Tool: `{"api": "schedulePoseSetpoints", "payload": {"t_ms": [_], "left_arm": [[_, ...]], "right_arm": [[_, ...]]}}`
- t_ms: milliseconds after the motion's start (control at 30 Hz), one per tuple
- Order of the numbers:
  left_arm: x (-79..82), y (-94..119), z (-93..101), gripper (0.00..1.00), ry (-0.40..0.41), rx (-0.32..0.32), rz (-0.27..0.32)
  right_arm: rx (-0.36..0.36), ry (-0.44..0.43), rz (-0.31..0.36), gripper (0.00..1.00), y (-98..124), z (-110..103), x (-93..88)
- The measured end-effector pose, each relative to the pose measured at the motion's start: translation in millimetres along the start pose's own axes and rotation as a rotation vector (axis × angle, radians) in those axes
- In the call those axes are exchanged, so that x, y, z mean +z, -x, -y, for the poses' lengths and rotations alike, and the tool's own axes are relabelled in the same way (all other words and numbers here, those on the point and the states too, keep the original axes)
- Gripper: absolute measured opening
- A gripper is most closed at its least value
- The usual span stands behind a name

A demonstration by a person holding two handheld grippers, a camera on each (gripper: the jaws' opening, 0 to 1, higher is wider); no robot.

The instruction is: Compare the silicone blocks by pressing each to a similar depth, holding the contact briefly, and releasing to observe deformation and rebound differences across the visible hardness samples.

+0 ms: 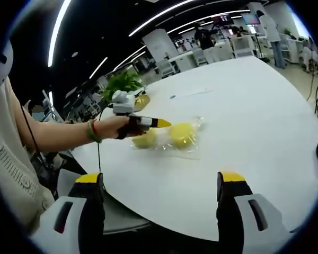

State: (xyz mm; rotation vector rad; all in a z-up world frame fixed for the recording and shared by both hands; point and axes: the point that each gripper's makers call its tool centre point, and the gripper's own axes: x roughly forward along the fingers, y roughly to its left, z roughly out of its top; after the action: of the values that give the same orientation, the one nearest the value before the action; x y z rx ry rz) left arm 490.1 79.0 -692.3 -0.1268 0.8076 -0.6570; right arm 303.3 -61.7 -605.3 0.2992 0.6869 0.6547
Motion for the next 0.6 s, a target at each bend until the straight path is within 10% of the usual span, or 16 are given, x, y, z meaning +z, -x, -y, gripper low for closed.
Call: {"api": "schedulePoseSetpoints", "payload": {"t_ms": [600], "left_arm": [[-19.4, 117.9, 51.1, 0.5, -0.066, -0.09, 0.13]], "right_arm": [[0.035, 0.146, 0.051, 0.76, -7.5, -39.5, -0.1]]}}
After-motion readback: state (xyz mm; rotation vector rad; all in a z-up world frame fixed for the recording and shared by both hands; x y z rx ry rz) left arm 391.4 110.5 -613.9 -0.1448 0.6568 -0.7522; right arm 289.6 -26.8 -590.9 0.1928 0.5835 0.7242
